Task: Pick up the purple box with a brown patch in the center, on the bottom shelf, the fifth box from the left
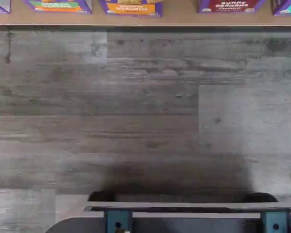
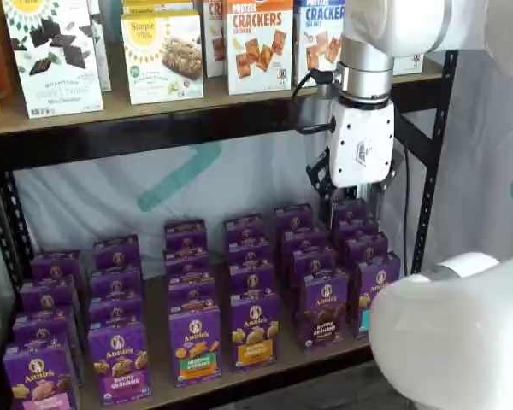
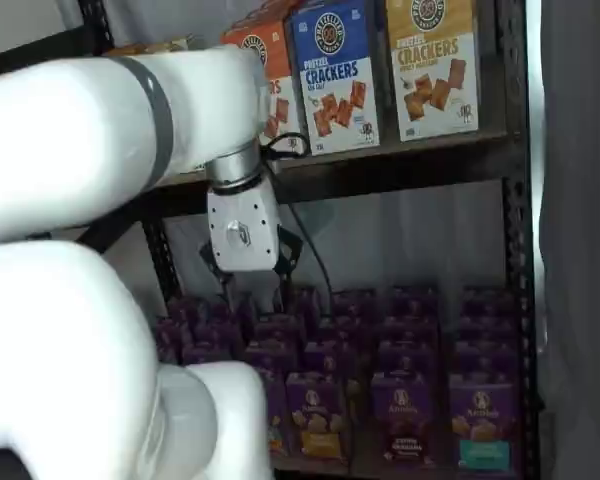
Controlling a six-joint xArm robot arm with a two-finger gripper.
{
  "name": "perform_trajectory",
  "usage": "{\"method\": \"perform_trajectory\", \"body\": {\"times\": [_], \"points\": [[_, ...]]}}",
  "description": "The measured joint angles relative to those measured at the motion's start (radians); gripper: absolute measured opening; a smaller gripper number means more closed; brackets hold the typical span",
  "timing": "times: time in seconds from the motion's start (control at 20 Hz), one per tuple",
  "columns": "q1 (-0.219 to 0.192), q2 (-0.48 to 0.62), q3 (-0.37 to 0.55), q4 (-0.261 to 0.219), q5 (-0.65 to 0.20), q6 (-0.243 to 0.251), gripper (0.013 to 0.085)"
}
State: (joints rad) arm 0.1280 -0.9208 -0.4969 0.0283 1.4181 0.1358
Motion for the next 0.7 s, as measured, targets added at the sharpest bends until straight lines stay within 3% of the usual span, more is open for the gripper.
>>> {"method": "perform_trajectory", "body": {"times": [0.15, 0.55, 0.7], "points": [[0.035, 0.01, -0.007, -0.062, 0.012, 0.043, 0.085], [0.047, 0.049, -0.003, -0.085, 0.005, 0.059, 0.085], [0.045, 0.057, 0.025, -0.086, -0.045, 0.061, 0.085]]}}
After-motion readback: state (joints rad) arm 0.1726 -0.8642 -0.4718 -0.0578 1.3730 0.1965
